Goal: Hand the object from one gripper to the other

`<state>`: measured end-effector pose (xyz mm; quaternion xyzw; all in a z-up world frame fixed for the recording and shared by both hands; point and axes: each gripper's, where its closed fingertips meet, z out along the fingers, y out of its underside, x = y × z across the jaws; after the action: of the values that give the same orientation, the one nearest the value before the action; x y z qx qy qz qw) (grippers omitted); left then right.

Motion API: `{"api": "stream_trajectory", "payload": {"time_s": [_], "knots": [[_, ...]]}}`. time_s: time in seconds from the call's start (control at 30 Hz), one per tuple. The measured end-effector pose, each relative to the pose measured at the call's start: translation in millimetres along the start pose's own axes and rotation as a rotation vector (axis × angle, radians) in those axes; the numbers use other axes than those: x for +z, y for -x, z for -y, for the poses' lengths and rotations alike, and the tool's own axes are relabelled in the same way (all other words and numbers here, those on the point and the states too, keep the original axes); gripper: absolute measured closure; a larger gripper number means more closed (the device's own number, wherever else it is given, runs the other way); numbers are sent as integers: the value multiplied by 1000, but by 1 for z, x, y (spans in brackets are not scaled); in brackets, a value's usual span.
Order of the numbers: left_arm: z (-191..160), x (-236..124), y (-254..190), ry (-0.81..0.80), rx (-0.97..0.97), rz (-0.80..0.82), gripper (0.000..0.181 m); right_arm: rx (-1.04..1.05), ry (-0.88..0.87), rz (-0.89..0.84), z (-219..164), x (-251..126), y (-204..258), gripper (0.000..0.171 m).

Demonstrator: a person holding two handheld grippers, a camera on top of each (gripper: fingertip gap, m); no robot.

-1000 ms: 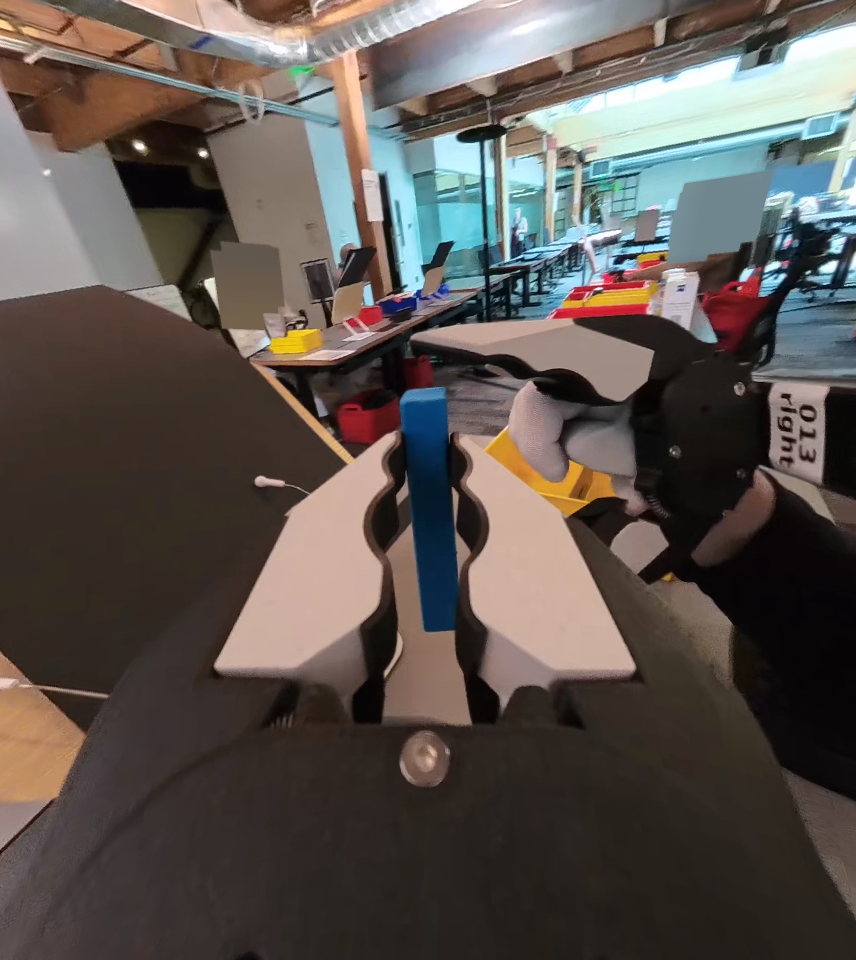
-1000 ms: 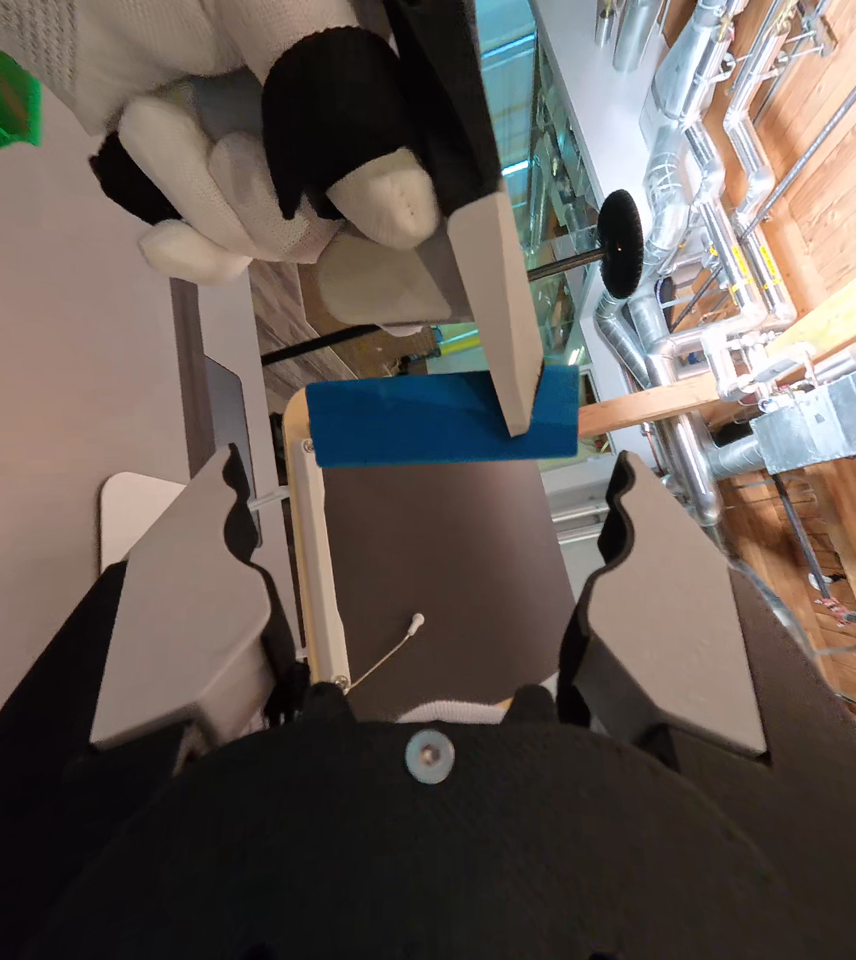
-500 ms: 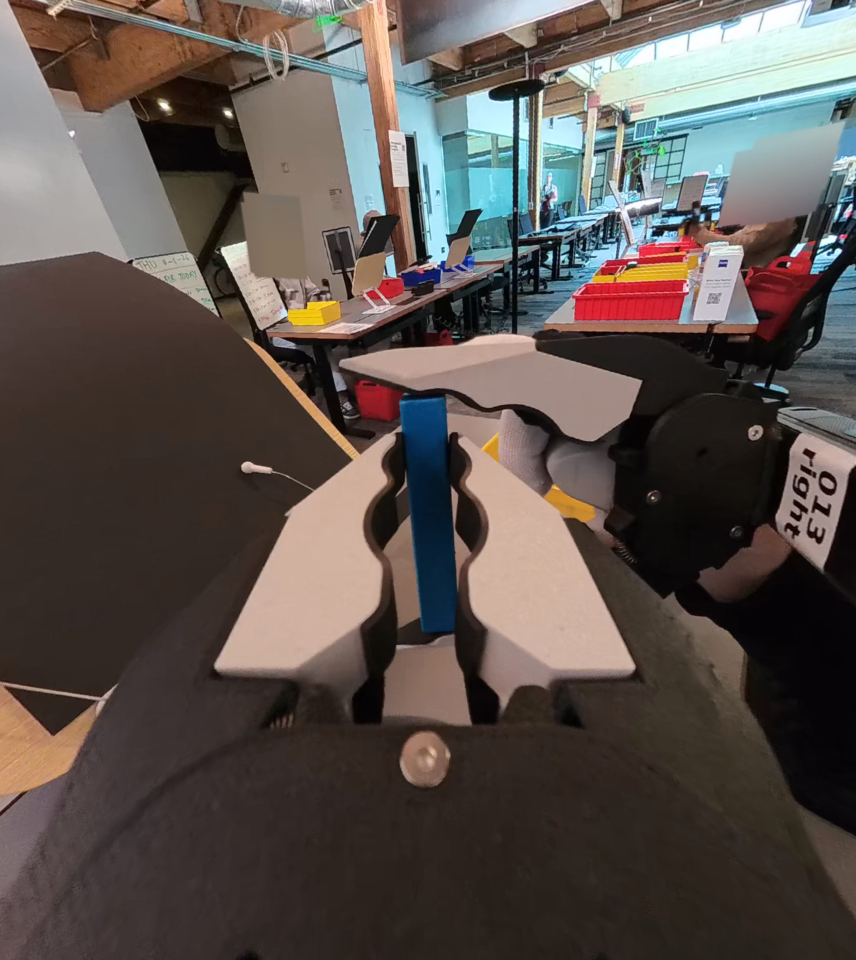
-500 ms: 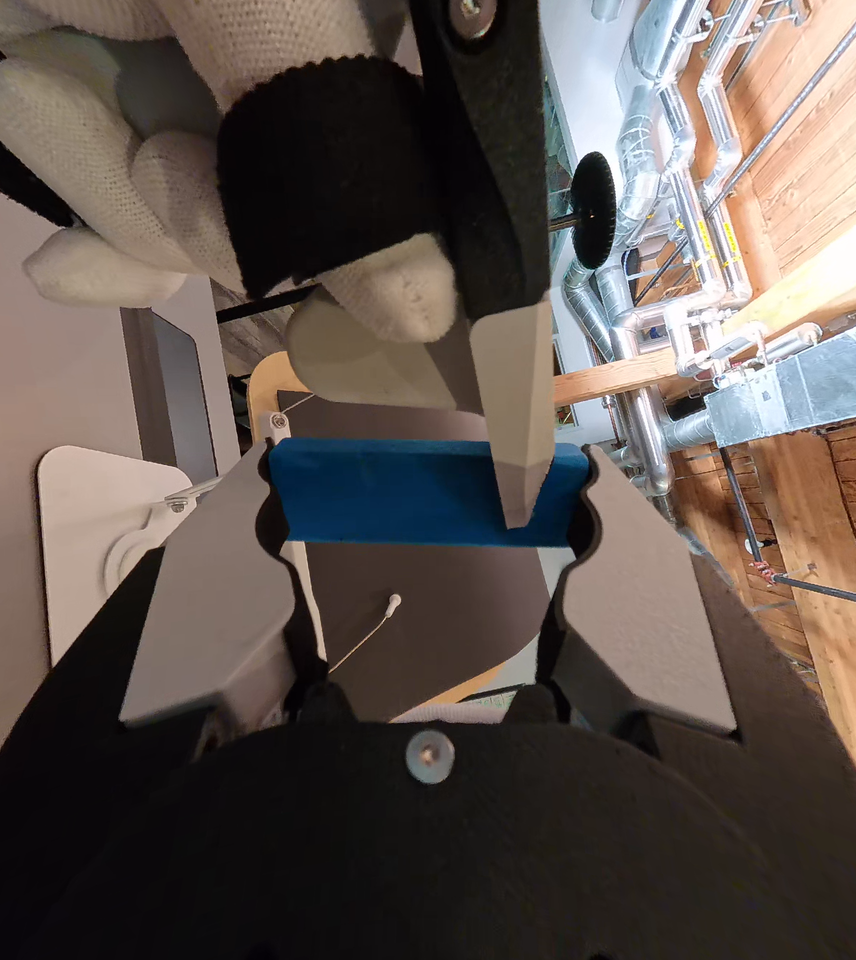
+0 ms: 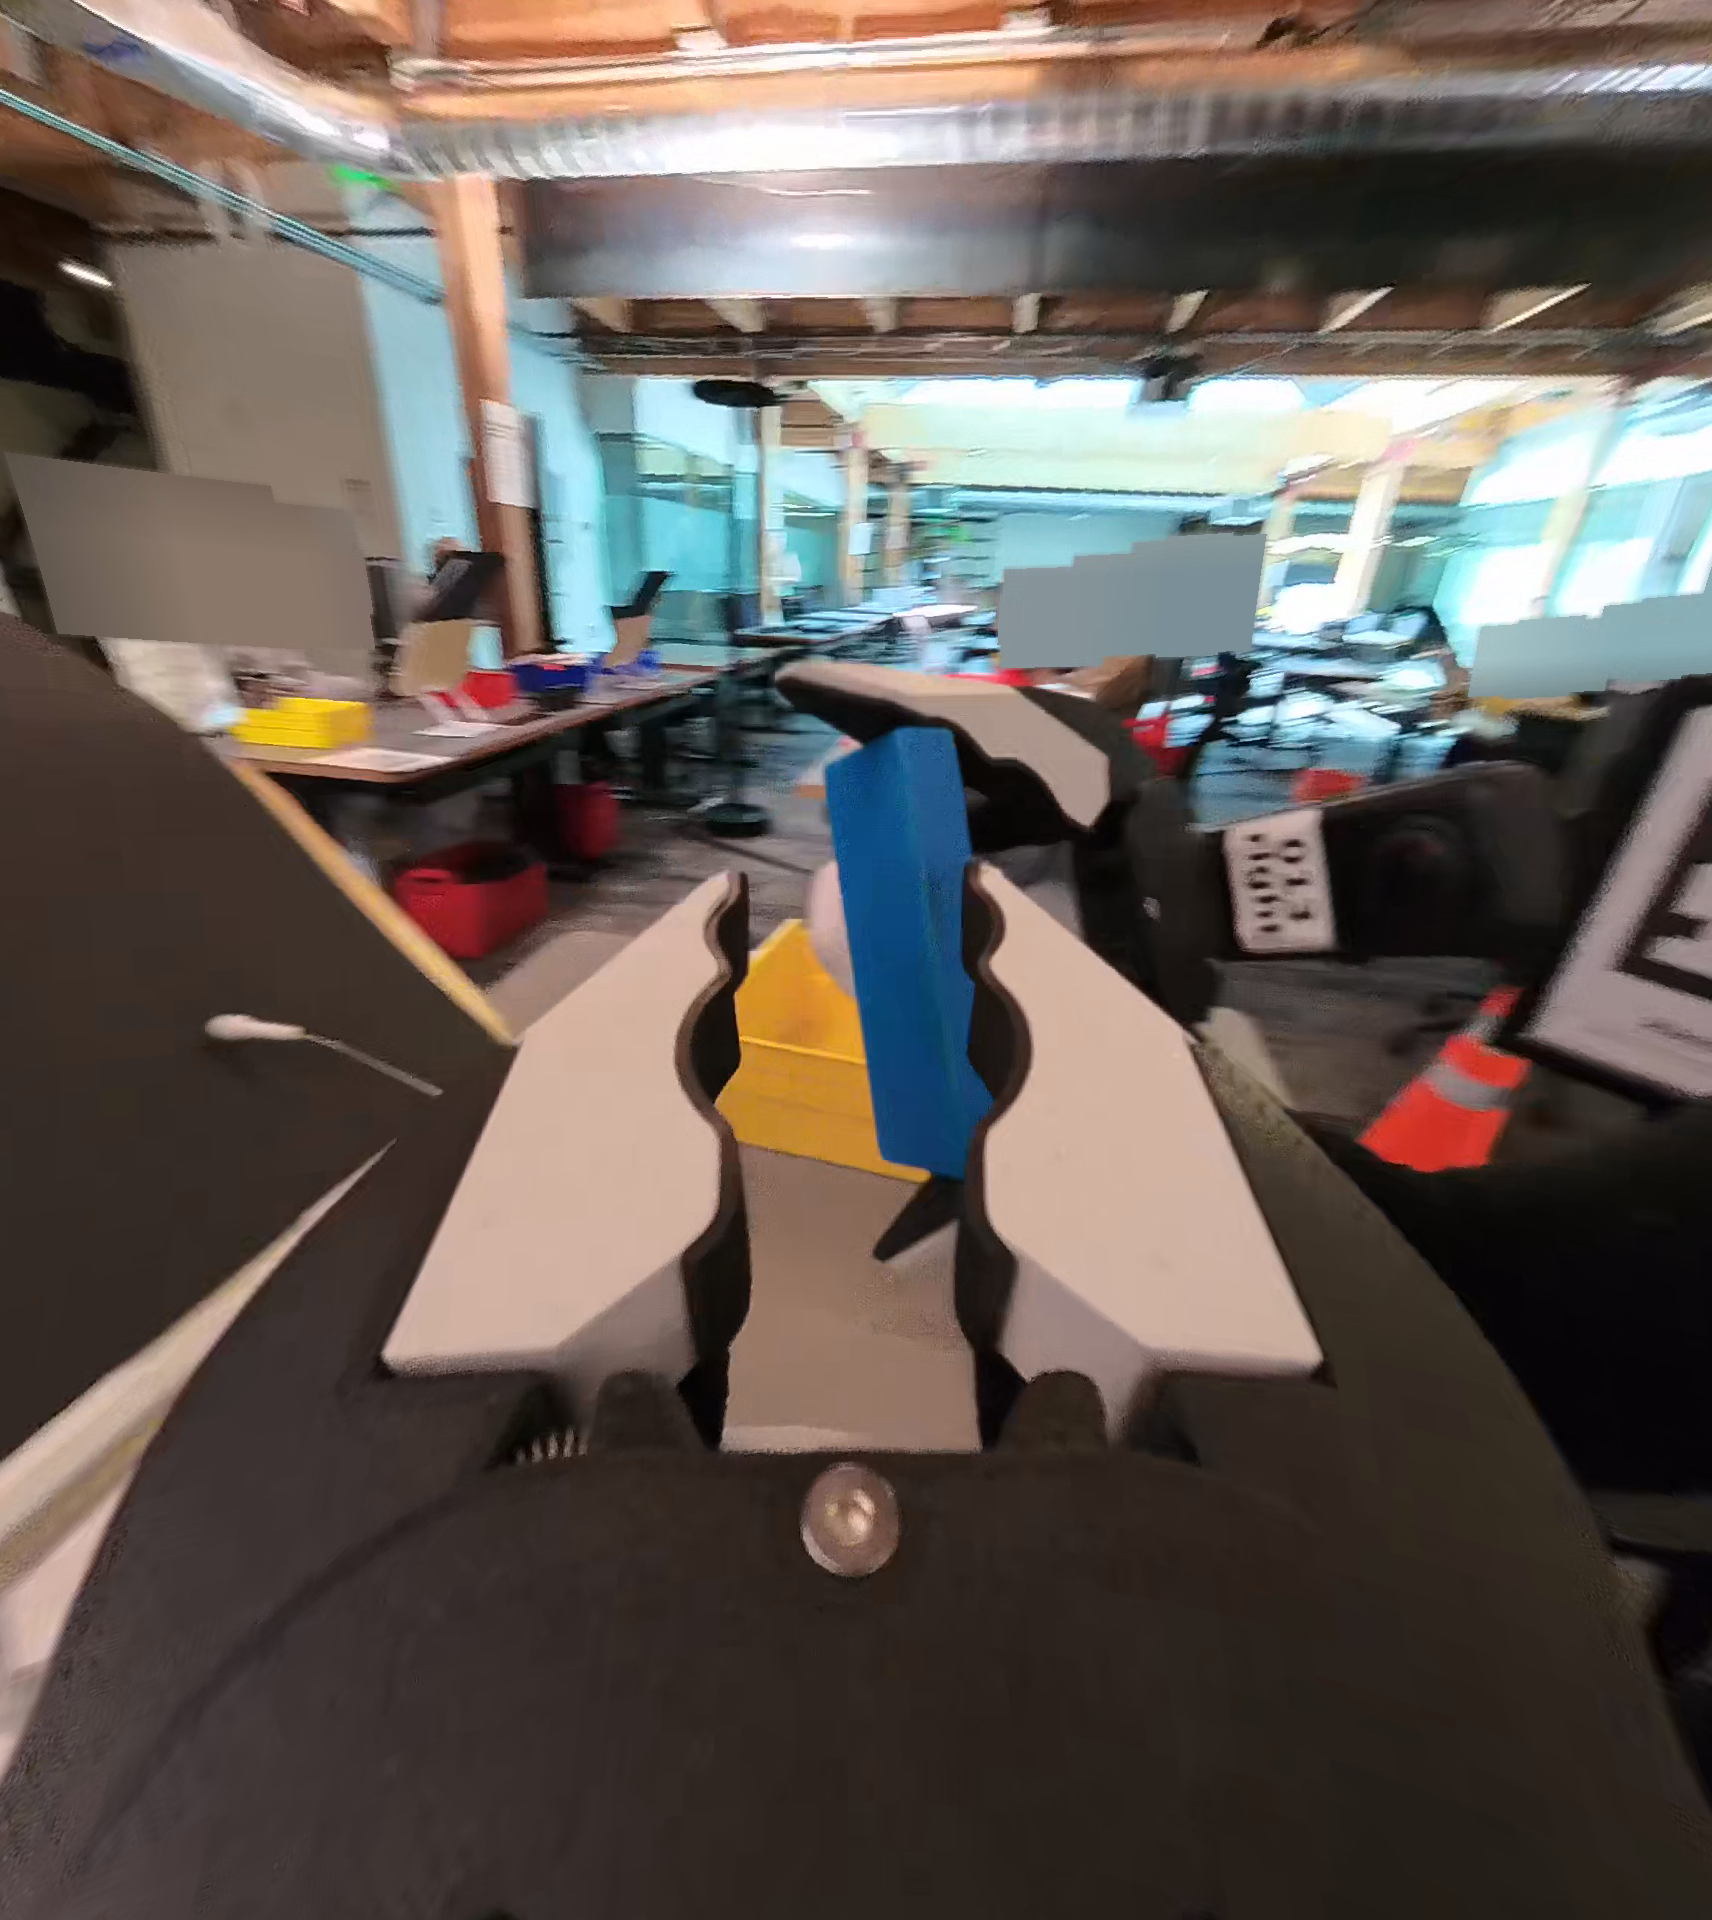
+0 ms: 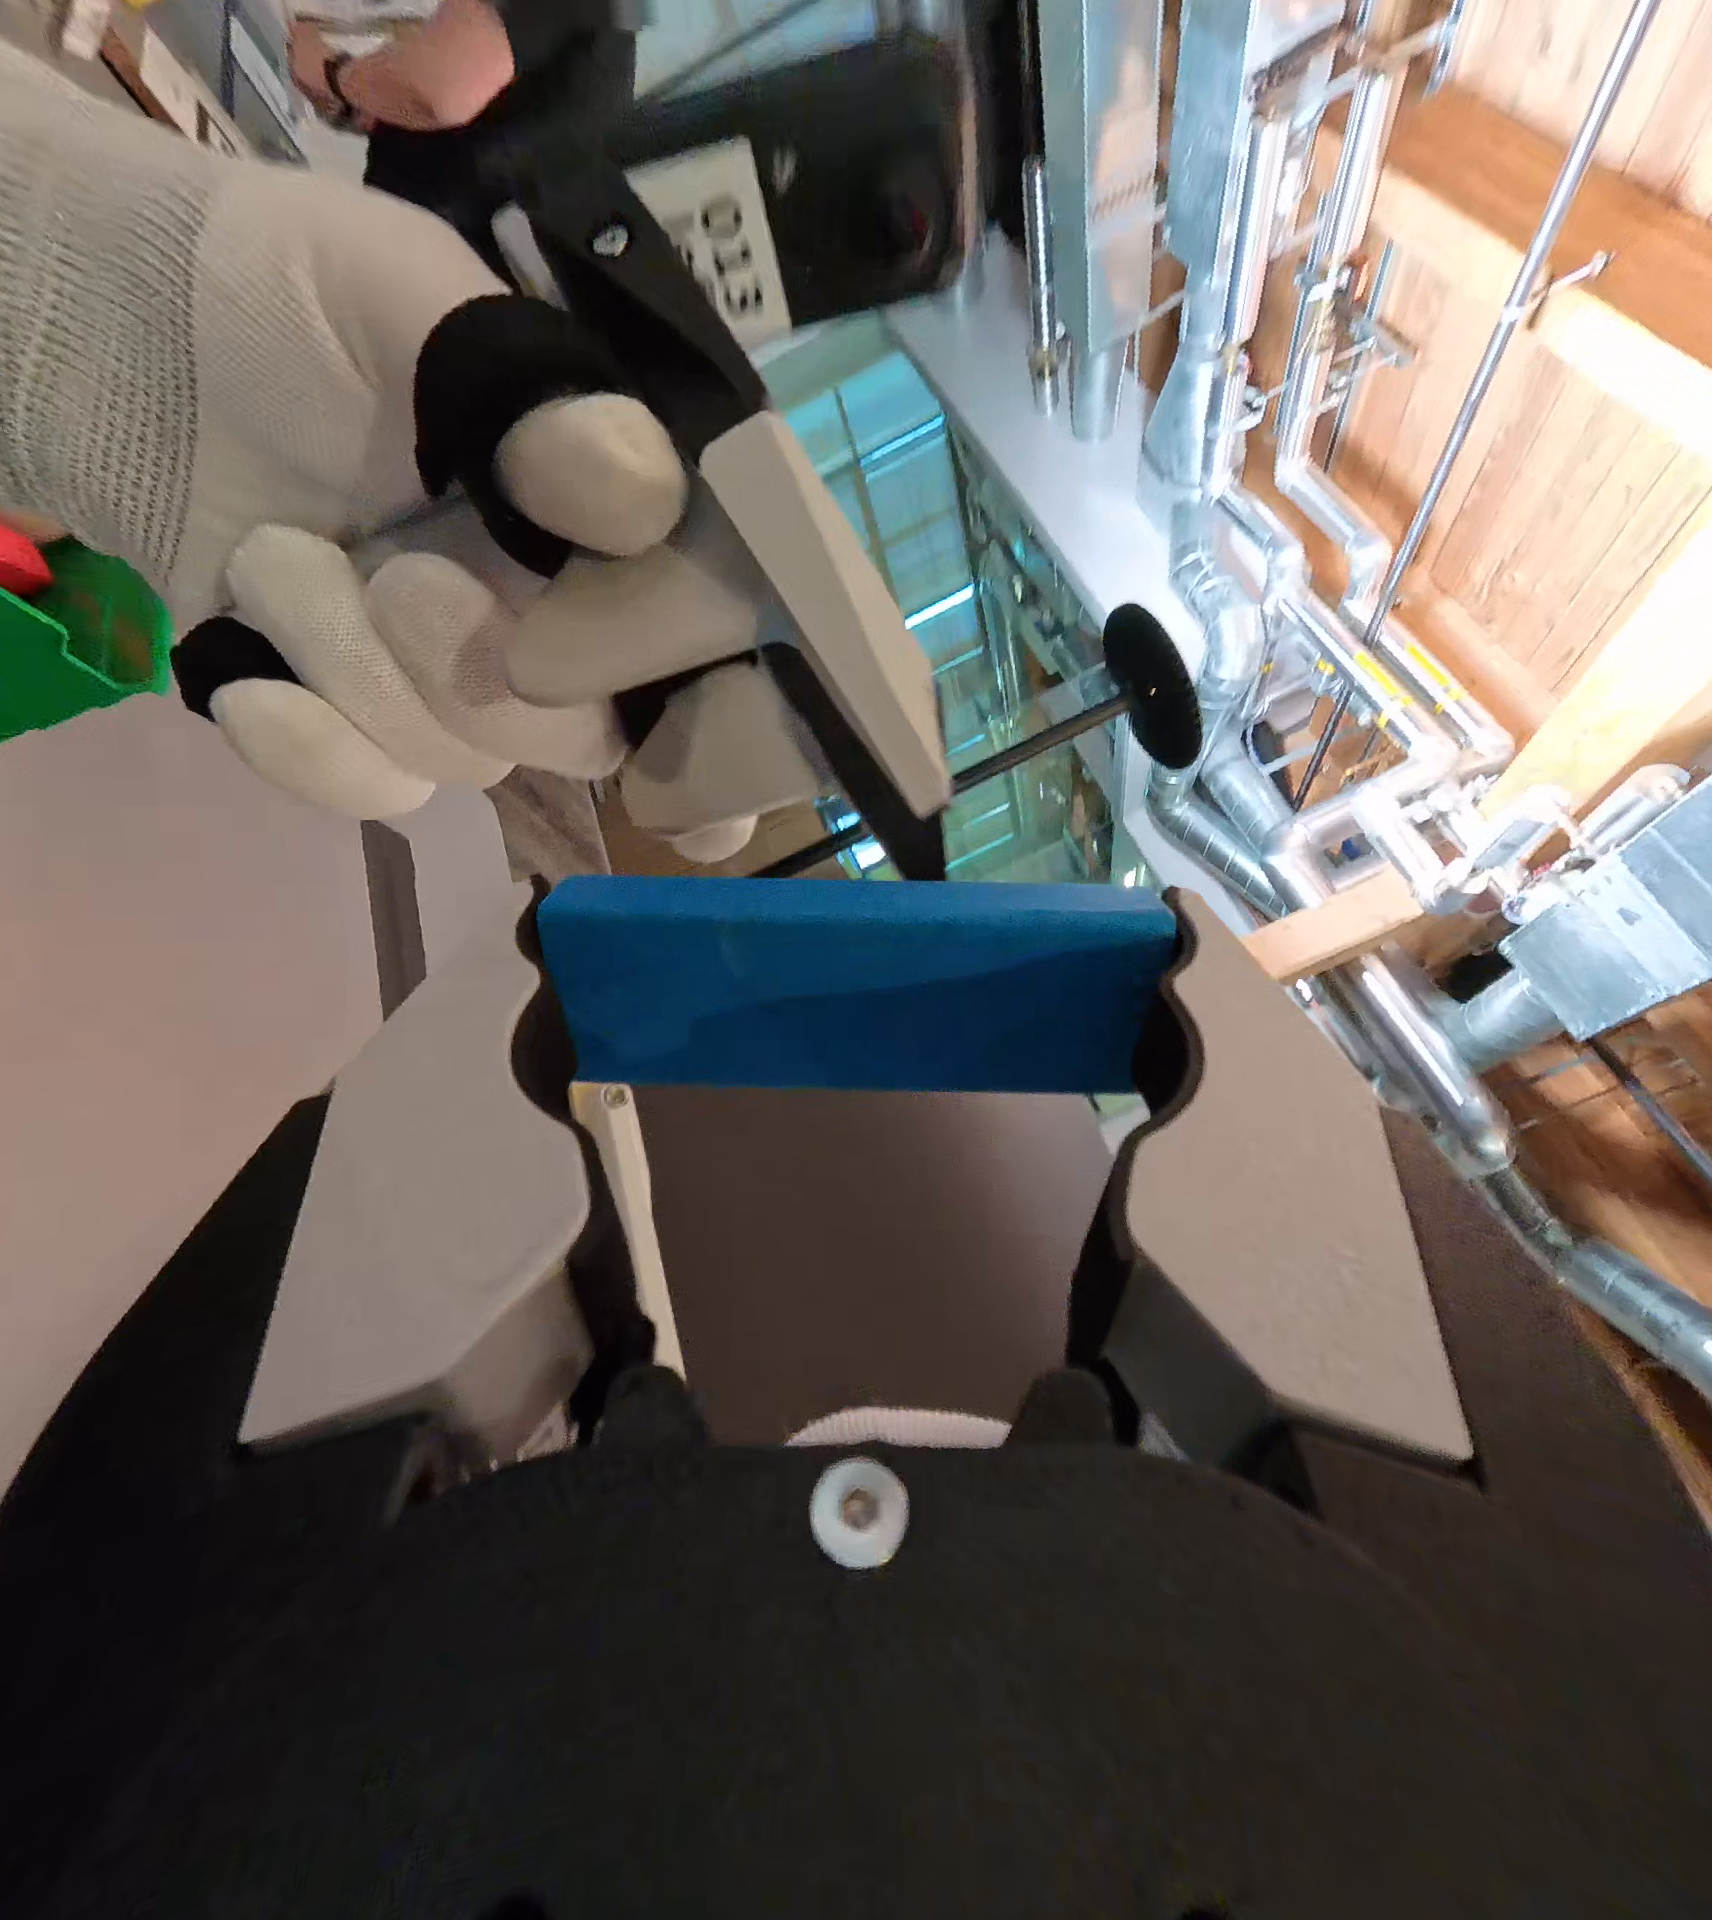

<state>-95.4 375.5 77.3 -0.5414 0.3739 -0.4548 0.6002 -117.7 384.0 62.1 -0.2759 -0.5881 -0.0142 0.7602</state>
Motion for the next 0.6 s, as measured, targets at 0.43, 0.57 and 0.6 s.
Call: {"api": "stream_trajectory", "payload": {"time_s": [0.43, 0.57, 0.6], "knots": [[-32, -18, -77, -20, -134, -714, 144, -40, -284, 30, 65, -22, 7, 62], [-30, -30, -97, -76, -127, -870, 142, -69, -350, 66, 88, -26, 18, 62], [-30, -33, -101, -85, -122, -897, 143, -82, -354, 65, 92, -26, 19, 62]]}}
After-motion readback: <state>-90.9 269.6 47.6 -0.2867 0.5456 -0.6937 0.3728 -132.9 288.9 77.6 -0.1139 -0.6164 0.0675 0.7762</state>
